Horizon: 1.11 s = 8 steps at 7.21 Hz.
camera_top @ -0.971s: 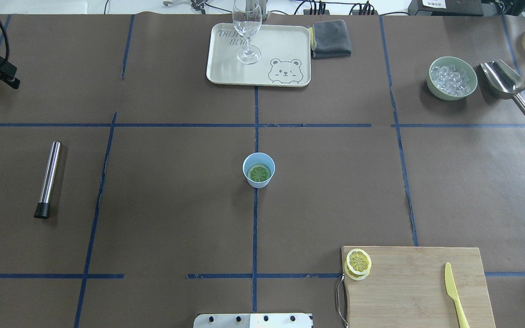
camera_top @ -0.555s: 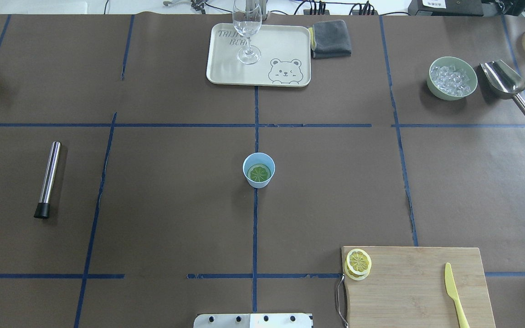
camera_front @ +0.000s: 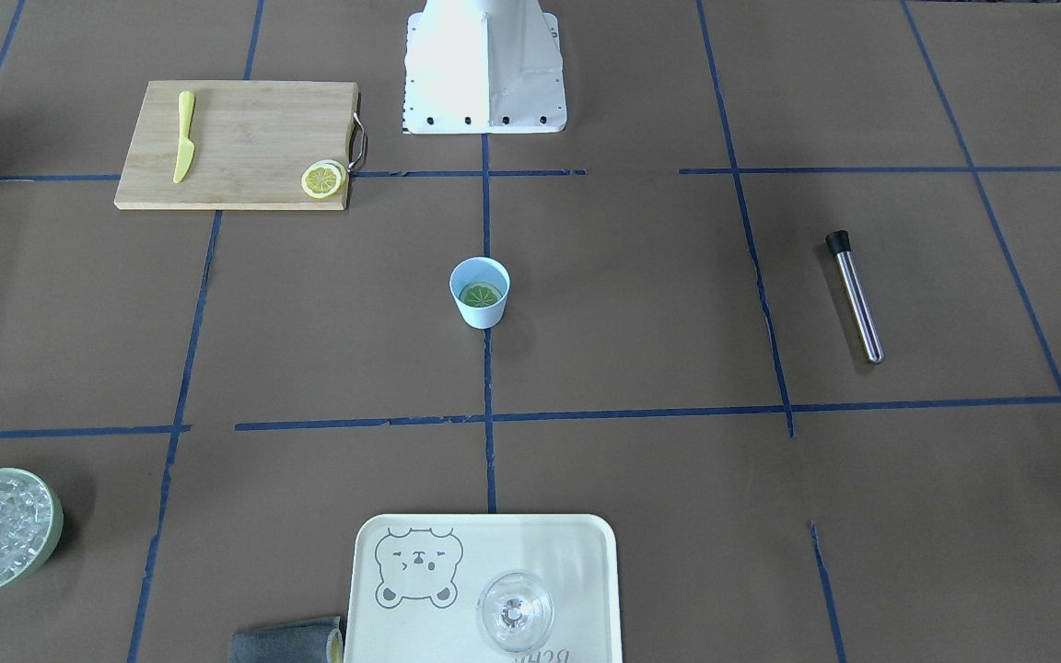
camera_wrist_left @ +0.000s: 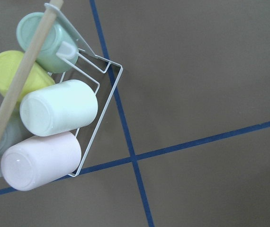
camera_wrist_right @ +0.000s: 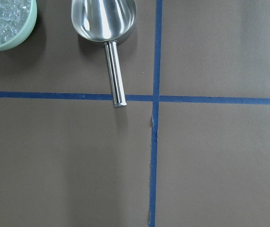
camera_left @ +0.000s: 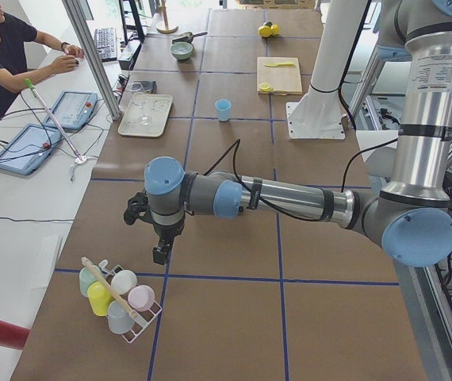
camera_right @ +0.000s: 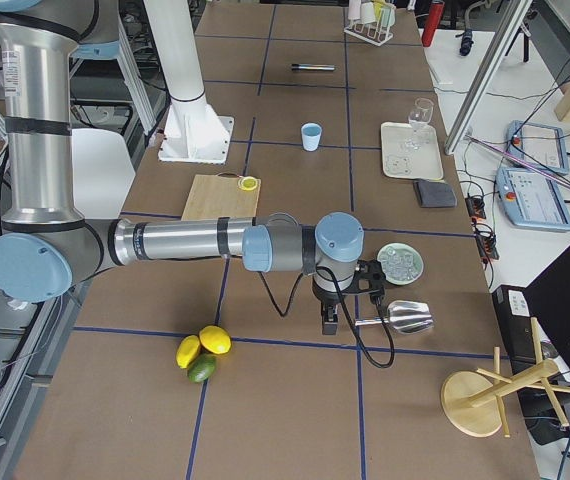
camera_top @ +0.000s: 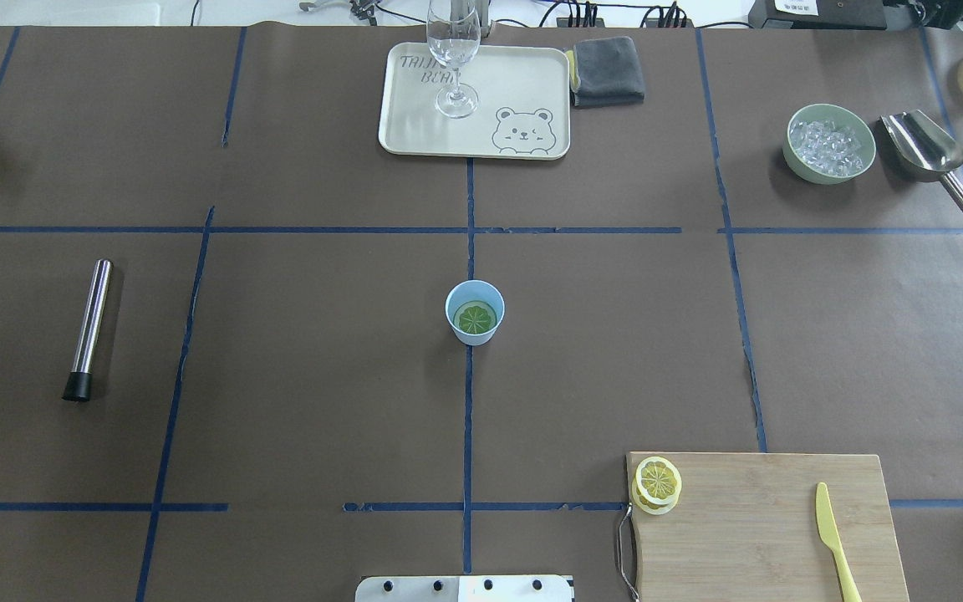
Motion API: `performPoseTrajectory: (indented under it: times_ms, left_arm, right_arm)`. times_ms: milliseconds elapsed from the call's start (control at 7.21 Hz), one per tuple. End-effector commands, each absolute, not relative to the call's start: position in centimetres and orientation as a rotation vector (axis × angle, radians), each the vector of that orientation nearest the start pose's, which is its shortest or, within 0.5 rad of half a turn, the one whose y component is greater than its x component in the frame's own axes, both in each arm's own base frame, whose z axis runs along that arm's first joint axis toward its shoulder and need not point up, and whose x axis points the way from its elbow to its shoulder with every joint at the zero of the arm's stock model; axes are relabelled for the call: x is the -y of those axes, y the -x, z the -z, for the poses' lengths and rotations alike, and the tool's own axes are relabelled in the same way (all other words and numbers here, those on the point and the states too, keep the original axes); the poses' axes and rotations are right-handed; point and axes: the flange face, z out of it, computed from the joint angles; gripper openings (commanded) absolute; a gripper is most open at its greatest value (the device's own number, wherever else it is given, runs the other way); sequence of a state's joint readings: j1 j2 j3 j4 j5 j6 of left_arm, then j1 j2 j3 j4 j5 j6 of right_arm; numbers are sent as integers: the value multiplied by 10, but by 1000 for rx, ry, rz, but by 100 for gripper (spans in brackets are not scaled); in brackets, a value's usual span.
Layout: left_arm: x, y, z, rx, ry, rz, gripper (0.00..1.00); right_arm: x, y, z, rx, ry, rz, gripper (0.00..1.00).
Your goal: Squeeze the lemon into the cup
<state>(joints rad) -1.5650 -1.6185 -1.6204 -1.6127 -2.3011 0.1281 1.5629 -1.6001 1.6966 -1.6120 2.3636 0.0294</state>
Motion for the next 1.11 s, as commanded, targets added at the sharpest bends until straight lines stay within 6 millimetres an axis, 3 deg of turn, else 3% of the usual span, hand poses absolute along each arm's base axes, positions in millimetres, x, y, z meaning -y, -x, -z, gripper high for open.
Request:
performPoseTrajectory:
  times_ms: [0, 416, 971]
  left_arm:
    - [505, 66, -635, -725, -156, -169, 100]
    - [503, 59, -627, -822, -149, -157, 100]
    - [503, 59, -628, -822, -129, -117, 100]
  right_arm:
    - [480, -59, -615, 795, -36, -2, 100]
    - [482, -59, -614, 795, -38, -1, 100]
    - [482, -59, -614, 795, -38, -1, 100]
